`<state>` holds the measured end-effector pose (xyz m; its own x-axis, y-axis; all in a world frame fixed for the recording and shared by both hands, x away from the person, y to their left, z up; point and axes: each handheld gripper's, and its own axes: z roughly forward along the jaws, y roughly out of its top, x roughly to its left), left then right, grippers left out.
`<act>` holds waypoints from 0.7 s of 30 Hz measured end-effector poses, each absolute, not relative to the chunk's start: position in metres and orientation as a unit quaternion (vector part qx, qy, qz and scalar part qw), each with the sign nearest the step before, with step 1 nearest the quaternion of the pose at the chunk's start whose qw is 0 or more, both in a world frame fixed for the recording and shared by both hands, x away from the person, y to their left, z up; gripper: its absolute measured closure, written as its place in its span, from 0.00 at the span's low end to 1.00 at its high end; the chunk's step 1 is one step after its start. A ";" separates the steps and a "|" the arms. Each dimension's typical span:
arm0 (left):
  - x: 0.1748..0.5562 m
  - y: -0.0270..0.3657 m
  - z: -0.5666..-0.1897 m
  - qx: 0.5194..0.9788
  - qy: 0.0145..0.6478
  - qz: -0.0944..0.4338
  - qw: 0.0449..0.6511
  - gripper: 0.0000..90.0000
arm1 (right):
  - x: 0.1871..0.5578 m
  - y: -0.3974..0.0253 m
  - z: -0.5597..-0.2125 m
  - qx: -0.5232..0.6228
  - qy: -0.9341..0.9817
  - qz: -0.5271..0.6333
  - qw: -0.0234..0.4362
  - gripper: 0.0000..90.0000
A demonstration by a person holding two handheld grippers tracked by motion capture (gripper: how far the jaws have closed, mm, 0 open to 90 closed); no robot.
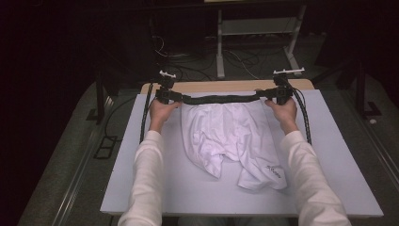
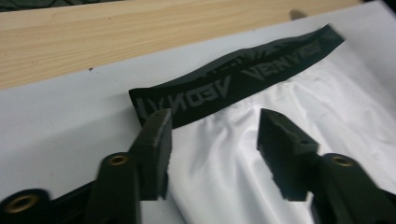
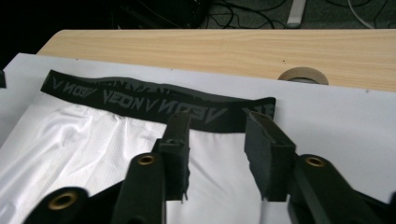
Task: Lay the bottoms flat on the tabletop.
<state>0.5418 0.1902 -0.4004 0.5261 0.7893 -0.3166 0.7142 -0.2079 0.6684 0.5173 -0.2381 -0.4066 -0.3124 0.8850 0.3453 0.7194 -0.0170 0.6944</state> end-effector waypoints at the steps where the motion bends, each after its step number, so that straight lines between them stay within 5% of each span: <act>1: 0.539 0.191 -0.400 0.771 0.485 0.047 0.409 0.44 | 0.516 -0.239 -0.407 0.578 0.693 0.420 0.099 0.62; 7: 0.526 0.189 -0.390 0.752 0.478 0.047 0.451 0.26 | 0.505 -0.246 -0.402 0.571 0.683 0.445 0.096 0.42; 13: 0.513 0.177 -0.385 0.759 0.458 0.055 0.460 0.00 | 0.494 -0.250 -0.397 0.548 0.698 0.455 0.075 0.00; 21: 0.491 0.170 -0.382 0.763 0.432 0.060 0.477 0.00 | 0.472 -0.256 -0.396 0.532 0.717 0.444 0.075 0.00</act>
